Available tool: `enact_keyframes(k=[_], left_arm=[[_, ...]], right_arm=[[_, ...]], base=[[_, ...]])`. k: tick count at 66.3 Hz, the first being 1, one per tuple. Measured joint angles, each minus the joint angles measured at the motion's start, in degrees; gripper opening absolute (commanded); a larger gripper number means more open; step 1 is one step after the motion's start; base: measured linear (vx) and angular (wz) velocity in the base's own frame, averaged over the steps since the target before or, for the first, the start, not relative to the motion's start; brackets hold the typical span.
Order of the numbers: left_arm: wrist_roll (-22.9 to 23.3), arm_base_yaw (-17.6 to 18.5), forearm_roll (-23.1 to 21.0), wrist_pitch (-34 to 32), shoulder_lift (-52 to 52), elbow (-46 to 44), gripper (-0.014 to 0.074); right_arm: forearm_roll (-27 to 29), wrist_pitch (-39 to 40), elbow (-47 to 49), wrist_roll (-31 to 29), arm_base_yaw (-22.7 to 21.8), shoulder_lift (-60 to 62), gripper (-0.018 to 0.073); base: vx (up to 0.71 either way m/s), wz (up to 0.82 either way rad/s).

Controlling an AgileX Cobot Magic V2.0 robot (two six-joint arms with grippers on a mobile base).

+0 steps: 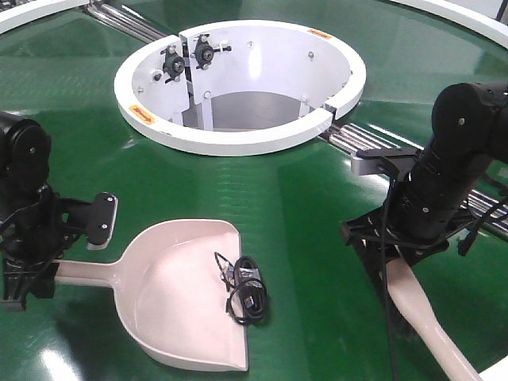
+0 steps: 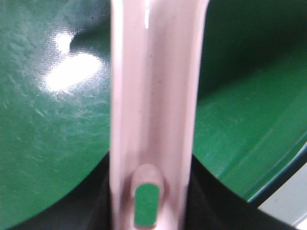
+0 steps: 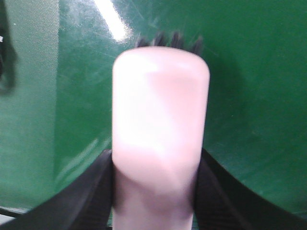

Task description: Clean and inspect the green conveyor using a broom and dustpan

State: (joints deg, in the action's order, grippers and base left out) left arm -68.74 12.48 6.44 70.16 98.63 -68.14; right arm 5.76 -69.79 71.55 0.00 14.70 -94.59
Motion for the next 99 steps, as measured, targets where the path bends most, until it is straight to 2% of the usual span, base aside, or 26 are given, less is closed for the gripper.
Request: enact_keyframes(k=[70,86,99], left_arm=[[0.0,0.0,0.0,0.0,0.0,0.0,-0.0023],[0.0,0.0,-0.1,0.0,0.0,0.0,-0.0022],[0.0,0.0,-0.1,0.0,0.0,0.0,-0.0022]], right_arm=[[0.0,0.8,0.0,0.0,0.0,0.0,-0.001],[6.2,5.3,0.0,0.0,0.5,-0.8,-0.0006],[6.8,5.8,1.0,0.4,3.4,-5.4,-0.0006]], base=[[0.0,0.0],[0.0,0.0],[0.0,0.0]])
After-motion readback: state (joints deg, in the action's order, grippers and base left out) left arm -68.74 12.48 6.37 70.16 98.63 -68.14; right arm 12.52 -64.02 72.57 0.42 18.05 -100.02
